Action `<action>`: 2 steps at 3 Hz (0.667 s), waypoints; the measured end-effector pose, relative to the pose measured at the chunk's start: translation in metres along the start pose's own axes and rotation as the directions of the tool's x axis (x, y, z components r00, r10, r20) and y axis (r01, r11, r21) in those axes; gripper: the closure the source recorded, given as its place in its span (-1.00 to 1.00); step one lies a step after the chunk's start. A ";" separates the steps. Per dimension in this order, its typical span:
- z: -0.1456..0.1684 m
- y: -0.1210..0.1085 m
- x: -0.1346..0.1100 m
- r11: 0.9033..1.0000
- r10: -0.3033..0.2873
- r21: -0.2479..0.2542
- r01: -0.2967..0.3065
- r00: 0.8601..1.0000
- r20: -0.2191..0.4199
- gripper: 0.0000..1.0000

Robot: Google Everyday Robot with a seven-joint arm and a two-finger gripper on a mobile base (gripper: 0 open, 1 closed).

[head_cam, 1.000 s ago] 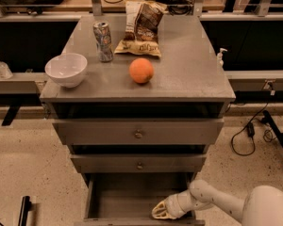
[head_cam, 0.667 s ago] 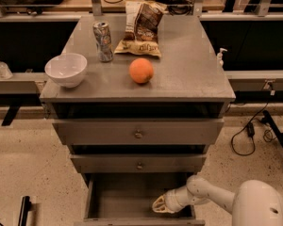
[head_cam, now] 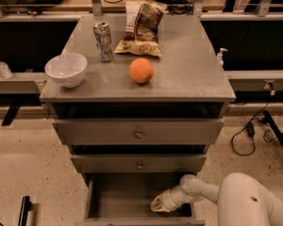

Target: Open bottom drawer

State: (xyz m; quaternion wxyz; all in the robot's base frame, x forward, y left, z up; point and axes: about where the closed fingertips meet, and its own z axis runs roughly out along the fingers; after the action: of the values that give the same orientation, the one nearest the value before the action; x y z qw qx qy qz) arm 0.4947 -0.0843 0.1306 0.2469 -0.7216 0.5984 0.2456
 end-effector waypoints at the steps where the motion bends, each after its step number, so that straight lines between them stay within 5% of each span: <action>1: 0.016 0.010 0.002 0.997 0.026 -0.068 -0.026 1.000 -0.003 1.00; 2: 0.019 0.032 -0.006 0.991 0.045 -0.131 -0.041 0.998 0.031 1.00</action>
Offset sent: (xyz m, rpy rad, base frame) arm -0.0592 0.0112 -0.0059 0.0385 0.2033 0.0864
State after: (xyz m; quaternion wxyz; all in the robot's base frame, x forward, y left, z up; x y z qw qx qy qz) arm 0.4612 -0.0728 0.1182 0.2042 -0.7188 0.5922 0.3016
